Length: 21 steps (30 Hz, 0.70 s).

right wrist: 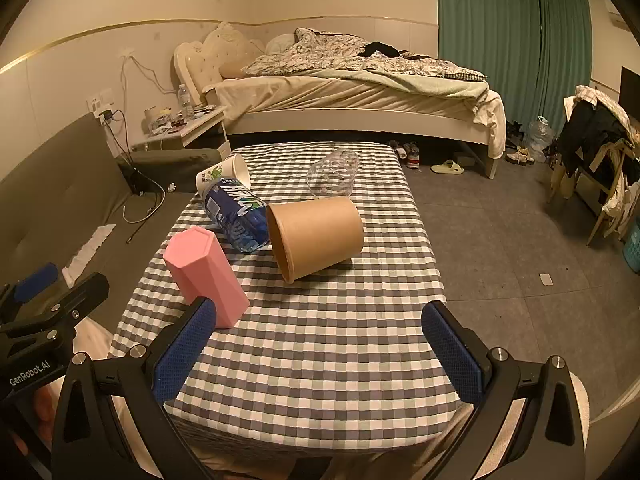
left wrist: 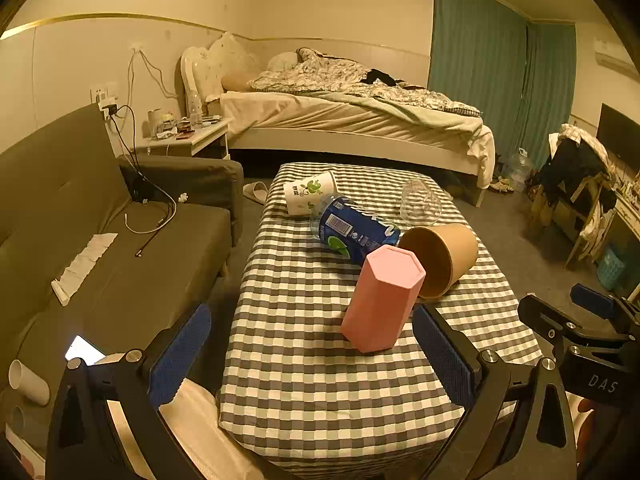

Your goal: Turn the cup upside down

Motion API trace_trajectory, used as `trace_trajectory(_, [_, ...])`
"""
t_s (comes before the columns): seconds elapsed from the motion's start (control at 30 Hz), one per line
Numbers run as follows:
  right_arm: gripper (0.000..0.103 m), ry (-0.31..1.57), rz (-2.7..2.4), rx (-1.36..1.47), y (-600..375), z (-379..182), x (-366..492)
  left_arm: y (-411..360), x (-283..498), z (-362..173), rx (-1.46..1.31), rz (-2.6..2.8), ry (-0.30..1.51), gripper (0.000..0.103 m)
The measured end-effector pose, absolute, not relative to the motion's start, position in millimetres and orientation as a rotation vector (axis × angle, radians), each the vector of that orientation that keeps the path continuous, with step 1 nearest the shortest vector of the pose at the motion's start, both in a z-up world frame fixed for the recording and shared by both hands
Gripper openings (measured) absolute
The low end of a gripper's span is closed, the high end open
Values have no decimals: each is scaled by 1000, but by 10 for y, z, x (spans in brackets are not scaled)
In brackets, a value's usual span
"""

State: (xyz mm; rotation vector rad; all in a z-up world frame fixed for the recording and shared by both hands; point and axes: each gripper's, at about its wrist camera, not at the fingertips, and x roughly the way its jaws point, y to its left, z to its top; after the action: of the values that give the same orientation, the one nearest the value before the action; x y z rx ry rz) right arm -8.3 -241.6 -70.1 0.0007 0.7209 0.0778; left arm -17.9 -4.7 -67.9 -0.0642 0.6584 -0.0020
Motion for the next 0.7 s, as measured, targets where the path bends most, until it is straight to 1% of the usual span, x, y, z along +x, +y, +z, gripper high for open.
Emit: trace_trajectory(0.7, [103,727,81,-6,-2402,-713,-94,-47,-179,-679,-63,-2,659,103])
